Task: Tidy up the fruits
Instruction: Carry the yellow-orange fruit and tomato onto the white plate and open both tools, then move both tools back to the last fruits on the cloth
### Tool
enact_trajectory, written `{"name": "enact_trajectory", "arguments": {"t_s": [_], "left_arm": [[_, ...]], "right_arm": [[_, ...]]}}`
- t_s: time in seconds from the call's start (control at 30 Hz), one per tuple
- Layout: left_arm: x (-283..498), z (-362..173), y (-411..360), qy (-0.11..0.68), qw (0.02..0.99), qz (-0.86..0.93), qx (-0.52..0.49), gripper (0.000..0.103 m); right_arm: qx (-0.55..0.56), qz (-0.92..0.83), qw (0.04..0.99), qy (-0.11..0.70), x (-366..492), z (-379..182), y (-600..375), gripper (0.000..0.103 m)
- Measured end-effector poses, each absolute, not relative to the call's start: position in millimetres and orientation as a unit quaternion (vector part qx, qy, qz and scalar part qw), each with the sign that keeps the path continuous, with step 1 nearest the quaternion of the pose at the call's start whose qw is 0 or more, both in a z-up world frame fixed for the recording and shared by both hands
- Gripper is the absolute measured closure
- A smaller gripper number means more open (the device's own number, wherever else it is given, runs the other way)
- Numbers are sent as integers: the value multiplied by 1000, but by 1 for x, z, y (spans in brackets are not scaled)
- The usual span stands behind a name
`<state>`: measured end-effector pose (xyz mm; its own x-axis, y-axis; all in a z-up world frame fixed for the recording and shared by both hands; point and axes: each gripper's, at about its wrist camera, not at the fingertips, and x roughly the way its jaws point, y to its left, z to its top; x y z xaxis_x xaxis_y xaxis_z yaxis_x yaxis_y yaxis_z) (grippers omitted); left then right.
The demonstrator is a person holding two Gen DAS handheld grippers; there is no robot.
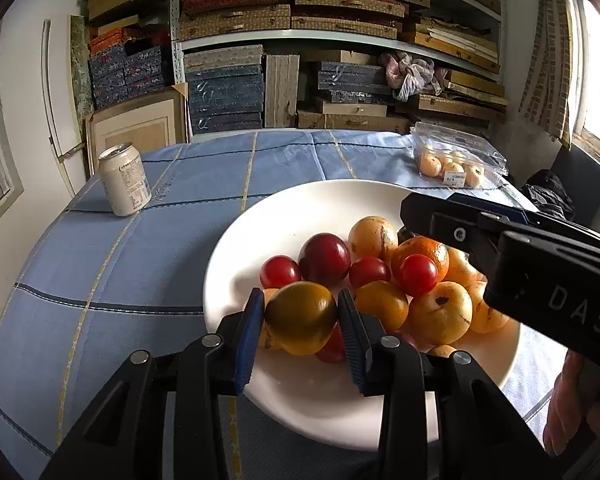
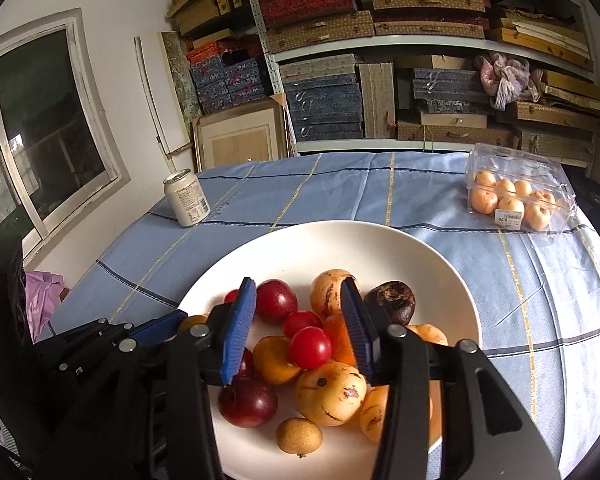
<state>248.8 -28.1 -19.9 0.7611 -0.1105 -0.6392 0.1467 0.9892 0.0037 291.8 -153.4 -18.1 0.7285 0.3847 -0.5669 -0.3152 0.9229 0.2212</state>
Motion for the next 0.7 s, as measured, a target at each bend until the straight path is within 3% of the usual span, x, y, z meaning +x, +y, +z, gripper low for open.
{"name": "enact_trajectory", "arguments": {"t_s": [0.1,0.2,0.47,0.7], "left_arm": [[244,-15,-29,329,941,-68,31,59],[237,-9,-28,318,945,-66,30,43],[202,-1,-18,315,946,-83,14,40],[167,-27,-22,351,929,-114,23,40]], "right_arm": [[55,189,929,313,286,-14,-155,59],[56,186,932,306,272,-8,-161,59],[94,165,937,292,207,-10,-197,59],[69,169,924,337,153,-47,-204,57]]}}
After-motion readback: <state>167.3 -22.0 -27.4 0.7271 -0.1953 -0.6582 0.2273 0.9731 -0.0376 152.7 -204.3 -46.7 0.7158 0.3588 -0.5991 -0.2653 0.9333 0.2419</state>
